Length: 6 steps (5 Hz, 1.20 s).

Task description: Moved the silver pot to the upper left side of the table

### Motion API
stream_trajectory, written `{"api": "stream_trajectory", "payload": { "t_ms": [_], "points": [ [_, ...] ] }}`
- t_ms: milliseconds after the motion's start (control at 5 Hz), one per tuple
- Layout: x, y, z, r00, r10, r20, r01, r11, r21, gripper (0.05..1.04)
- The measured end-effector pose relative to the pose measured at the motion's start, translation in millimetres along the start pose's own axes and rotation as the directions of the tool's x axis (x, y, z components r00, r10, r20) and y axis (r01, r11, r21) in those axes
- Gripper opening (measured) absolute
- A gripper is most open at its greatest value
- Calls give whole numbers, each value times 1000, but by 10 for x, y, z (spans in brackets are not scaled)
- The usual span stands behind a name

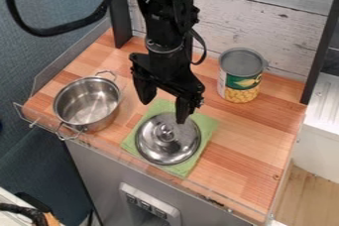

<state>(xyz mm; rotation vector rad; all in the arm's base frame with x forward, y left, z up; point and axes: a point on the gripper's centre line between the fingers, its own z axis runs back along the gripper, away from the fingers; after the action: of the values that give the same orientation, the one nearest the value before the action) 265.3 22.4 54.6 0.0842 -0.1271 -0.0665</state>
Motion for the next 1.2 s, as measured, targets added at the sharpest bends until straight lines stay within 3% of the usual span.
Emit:
{"api": "stream_trajectory", "payload": {
  "t_ms": [200, 400, 600, 800, 1000, 1200],
  "points": [
    [-35, -16, -68, 1000, 1, -29, -1, 1000, -7, 1001],
    [-106, 344, -189, 988, 137, -67, -138, 990, -17, 1001],
    [-46, 534, -223, 981, 184, -57, -186, 982, -28, 1001],
    [-58, 753, -300, 970, 235, -59, -235, 972, 4, 1001],
    [-75, 834, -460, 963, 251, -101, -246, 968, 54, 1001],
    [-98, 851, -651, 952, 263, -156, -255, 965, 68, 965]
  ]
}}
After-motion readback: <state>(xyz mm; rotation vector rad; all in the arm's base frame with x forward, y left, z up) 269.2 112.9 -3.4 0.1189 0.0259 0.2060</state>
